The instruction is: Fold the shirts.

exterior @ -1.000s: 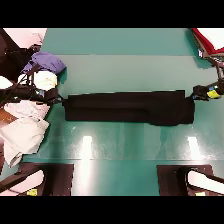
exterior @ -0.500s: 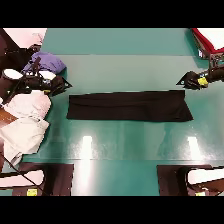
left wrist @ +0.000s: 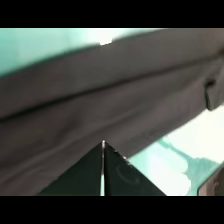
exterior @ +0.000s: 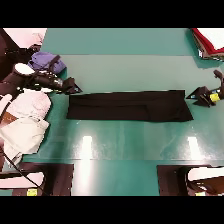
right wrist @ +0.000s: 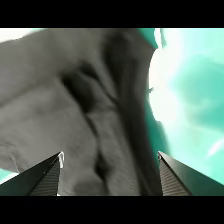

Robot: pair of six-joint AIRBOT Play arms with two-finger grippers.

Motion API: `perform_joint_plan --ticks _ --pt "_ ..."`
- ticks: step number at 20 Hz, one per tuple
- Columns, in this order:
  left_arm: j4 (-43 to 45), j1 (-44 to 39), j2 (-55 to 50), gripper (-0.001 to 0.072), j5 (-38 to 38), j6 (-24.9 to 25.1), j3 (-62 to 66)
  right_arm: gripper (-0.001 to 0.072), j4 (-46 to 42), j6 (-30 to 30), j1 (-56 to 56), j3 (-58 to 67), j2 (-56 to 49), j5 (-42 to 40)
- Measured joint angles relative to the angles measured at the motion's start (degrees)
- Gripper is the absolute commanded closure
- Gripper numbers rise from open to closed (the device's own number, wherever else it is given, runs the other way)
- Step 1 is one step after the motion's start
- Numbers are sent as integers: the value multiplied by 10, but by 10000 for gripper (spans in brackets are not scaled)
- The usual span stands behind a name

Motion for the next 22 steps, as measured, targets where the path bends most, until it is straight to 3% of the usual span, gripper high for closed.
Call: perform_joint_plan --ticks 5,7,9,11,13,18,22 --pt "-1 -73 0 683 16 -5 1 39 40 -50 -20 -17 -39 12" --pt "-1 -94 0 683 20 -9 1 90 61 -62 -7 -13 -56 15" --pt "0 -113 0 684 25 -11 1 249 70 -69 12 -6 -72 17" --pt "1 -131 -1 684 31 -18 1 510 70 -76 30 -3 -84 19" --pt "5 -150 -3 684 43 -28 1 687 65 -86 42 -1 -88 20" --pt "10 -198 -50 684 79 -50 39 689 77 -96 43 2 -51 45" --pt "11 -238 -146 684 87 -64 137 690 87 -58 54 21 16 62"
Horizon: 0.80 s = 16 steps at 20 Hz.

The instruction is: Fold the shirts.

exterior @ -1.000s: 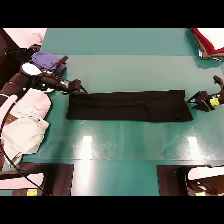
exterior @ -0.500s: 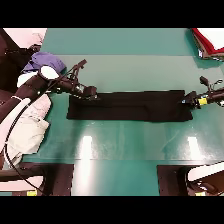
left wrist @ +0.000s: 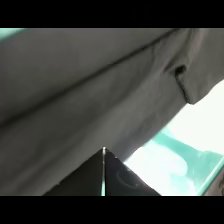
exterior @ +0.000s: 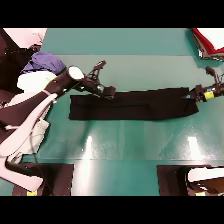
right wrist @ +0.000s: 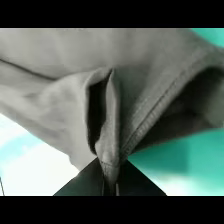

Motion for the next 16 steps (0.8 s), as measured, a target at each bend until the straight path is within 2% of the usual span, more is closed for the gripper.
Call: perform_joint_plan --ticks 7,16 --pt "1 -58 -153 684 -4 -33 162 690 69 80 104 131 58 45" --pt "42 -77 -190 684 -5 -52 201 690 80 109 279 264 65 43"
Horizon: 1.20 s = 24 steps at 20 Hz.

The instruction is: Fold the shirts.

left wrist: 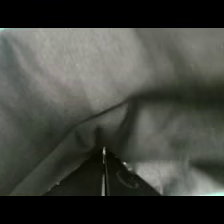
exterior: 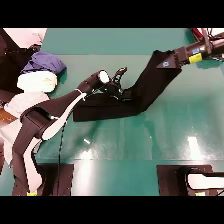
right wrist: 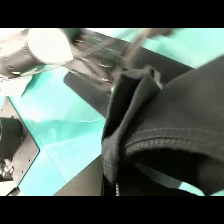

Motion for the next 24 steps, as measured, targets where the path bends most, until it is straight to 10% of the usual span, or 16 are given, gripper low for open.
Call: perform_joint_plan --ticks 19,20,22,24 --pt "133 204 196 683 -156 8 40 683 -53 -18 223 41 -84 -95" --pt "137 224 214 683 -165 11 40 604 -53 -25 248 41 -102 -122" --pt "141 259 252 683 -181 14 40 157 -52 -49 303 41 -144 -188" --pt "145 289 283 683 -194 16 40 87 -52 -67 347 41 -178 -250"
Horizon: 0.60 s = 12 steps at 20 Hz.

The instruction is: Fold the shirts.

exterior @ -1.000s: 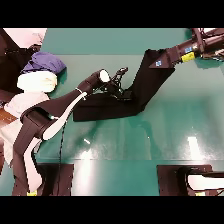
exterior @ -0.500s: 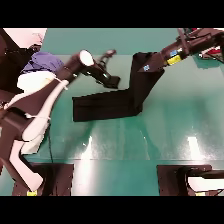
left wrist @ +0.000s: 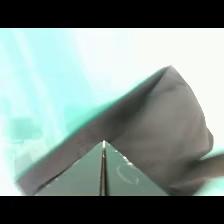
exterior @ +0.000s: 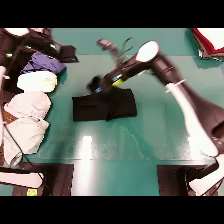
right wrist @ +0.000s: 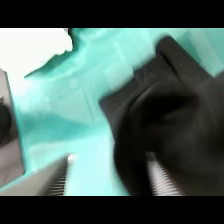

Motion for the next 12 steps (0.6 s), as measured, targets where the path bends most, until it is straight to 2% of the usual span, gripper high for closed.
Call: perform_joint_plan --ticks 1,2,3,4,9,11,12 --pt "1 12 12 683 -6 1 0 90 0 -7 16 0 -13 -25" --pt "3 21 23 683 -12 2 0 142 -1 -11 26 0 -19 -43" --pt "3 27 30 683 -18 2 0 163 -4 -14 31 0 -21 -52" --pt "3 32 36 683 -23 2 0 163 -14 -14 30 0 -19 -49" --pt "5 43 48 683 -49 4 0 163 -96 17 -50 -44 29 60" --pt "5 45 50 683 -54 6 0 152 -109 26 -107 -106 61 80" --pt "5 45 50 683 -56 8 0 61 -111 33 -139 -144 76 82"
